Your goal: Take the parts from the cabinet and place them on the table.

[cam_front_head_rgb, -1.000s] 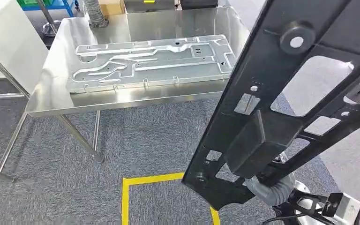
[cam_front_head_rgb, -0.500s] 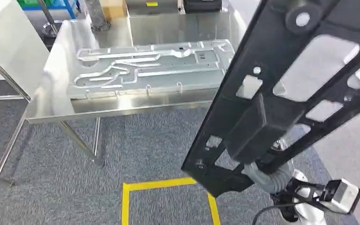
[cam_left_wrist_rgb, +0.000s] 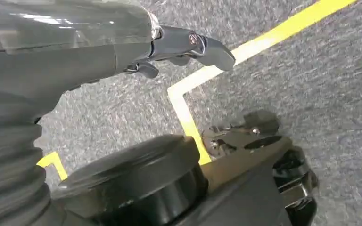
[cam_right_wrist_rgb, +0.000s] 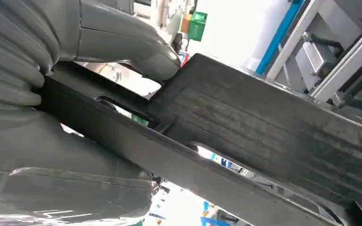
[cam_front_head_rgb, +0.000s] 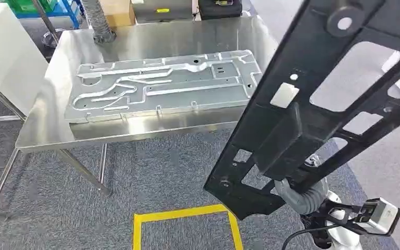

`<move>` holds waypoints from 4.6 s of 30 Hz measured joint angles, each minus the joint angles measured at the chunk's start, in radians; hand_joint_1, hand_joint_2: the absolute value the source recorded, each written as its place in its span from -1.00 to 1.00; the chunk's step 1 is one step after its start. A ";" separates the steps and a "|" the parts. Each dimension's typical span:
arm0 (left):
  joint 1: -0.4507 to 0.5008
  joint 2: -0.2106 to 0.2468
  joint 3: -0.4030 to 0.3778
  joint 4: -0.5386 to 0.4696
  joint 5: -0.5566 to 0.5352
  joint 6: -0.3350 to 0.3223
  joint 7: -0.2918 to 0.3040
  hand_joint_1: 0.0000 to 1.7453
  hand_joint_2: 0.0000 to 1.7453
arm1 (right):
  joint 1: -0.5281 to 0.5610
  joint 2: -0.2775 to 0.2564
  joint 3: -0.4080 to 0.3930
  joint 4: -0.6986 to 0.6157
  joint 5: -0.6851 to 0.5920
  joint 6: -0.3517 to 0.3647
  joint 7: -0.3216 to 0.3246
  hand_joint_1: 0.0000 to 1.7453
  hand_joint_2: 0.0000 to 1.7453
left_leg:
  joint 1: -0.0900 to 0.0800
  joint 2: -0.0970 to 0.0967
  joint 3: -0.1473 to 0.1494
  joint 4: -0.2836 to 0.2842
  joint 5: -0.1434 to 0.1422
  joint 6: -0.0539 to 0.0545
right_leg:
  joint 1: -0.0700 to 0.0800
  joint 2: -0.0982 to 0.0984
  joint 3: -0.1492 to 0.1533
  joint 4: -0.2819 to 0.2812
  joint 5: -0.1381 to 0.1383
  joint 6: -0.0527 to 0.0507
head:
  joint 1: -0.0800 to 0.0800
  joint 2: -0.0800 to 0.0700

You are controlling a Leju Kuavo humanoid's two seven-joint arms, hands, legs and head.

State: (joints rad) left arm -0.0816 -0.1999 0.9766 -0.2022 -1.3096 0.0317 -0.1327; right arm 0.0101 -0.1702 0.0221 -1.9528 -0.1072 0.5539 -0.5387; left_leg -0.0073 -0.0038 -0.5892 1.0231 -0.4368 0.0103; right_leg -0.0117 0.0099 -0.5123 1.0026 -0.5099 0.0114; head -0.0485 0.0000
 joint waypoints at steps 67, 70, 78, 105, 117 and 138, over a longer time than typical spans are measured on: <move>-0.001 -0.002 0.019 0.000 0.007 0.008 -0.013 -1.00 1.00 | -0.640 0.032 0.158 0.677 0.639 -0.493 0.094 1.00 1.00 | 0.017 0.007 -0.007 -0.008 -0.001 0.018 | -0.002 -0.003 -0.133 0.172 -0.044 0.028 | 0.000 0.000; 0.001 -0.002 0.021 0.000 0.005 0.010 -0.013 -1.00 1.00 | -0.651 0.038 0.183 0.723 0.697 -0.530 0.105 1.00 1.00 | 0.015 0.007 0.001 -0.007 -0.011 0.024 | -0.002 -0.004 -0.252 0.343 -0.076 0.031 | 0.000 0.000; 0.002 -0.004 0.021 0.001 -0.002 0.013 -0.009 -1.00 1.00 | -0.802 0.038 0.293 0.920 0.922 -0.705 0.151 1.00 1.00 | 0.008 0.005 0.032 -0.008 -0.041 -0.004 | 0.012 -0.001 -0.140 0.022 0.106 -0.005 | 0.000 0.000; 0.002 -0.004 0.021 0.001 -0.015 0.007 -0.033 -1.00 1.00 | -0.916 0.028 0.507 1.147 1.376 -0.930 0.333 1.00 1.00 | 0.012 0.013 0.000 -0.005 -0.009 0.014 | 0.006 0.001 -0.134 0.025 0.106 0.001 | 0.000 0.000; -0.003 0.001 0.020 0.001 -0.014 -0.003 -0.059 -1.00 1.00 | -0.946 -0.013 0.621 1.273 1.319 -0.886 0.253 1.00 1.00 | 0.021 0.012 -0.126 0.252 -0.098 -0.034 | 0.002 -0.007 -0.110 0.000 0.101 -0.025 | 0.000 0.000; 0.005 0.006 0.012 0.001 -0.031 -0.011 -0.056 -1.00 1.00 | -1.008 0.032 0.632 1.390 1.188 -0.764 0.197 1.00 1.00 | 0.010 0.011 -0.011 0.001 -0.005 0.002 | 0.013 -0.002 -0.127 0.017 0.099 0.000 | 0.000 0.000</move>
State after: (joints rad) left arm -0.0770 -0.1938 0.9888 -0.2014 -1.3401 0.0206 -0.1892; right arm -0.9977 -0.1385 0.6542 -0.5631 1.0807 -0.2106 -0.3422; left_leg 0.0028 0.0070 -0.5998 1.0238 -0.4420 0.0119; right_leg 0.0016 0.0078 -0.6389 1.0199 -0.4113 0.0119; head -0.0484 0.0000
